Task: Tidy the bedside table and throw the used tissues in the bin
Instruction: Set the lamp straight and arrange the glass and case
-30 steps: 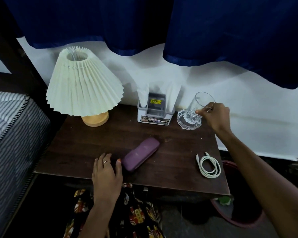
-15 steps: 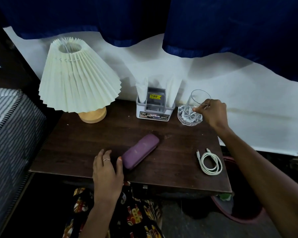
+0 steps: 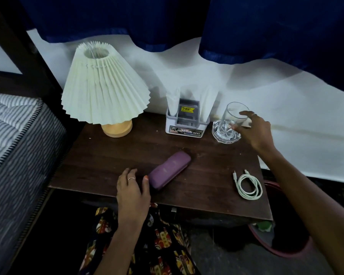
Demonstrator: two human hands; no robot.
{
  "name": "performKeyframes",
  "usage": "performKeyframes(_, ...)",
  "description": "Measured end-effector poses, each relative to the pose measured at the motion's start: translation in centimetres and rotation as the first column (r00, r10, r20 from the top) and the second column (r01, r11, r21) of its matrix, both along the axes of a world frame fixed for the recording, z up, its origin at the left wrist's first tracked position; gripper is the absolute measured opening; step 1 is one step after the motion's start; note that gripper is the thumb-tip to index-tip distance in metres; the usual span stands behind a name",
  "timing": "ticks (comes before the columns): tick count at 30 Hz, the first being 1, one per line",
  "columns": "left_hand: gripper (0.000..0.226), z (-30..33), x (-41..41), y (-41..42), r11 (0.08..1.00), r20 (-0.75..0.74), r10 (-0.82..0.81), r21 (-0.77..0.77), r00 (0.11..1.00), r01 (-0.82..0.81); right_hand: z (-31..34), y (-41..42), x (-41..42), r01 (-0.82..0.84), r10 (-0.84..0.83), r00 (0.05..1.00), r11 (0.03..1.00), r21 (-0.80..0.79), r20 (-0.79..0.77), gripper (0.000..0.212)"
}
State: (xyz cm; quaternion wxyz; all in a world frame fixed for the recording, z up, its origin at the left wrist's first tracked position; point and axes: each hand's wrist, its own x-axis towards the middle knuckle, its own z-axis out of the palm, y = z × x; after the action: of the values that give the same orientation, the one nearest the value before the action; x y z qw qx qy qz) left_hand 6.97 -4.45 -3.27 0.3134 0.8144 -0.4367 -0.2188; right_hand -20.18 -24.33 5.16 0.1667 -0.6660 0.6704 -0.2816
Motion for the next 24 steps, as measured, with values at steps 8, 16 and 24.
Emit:
performKeyframes(8, 0.041, 0.4, 0.1, 0.3, 0.999, -0.054, 0.018, -0.031, 0.998, -0.019, -2.5, 8.5, 3.9, -0.572, 0.491, 0.811, 0.781, -0.252, -0.318, 0.03)
performKeyframes(16, 0.04, 0.8, 0.7, 0.7, 0.996, -0.105, 0.079, -0.042, 0.991, -0.084, -8.2, 9.0, 9.4, -0.809, 0.657, 0.375, 0.576, 0.114, -0.654, 0.062)
performKeyframes(24, 0.04, 0.4, 2.7, 0.6, 0.99, -0.122, 0.121, -0.057, 0.985, -0.128, -8.5, 7.2, 11.5, -0.794, 0.668, 0.37, 0.589, 0.154, -0.645, 0.052)
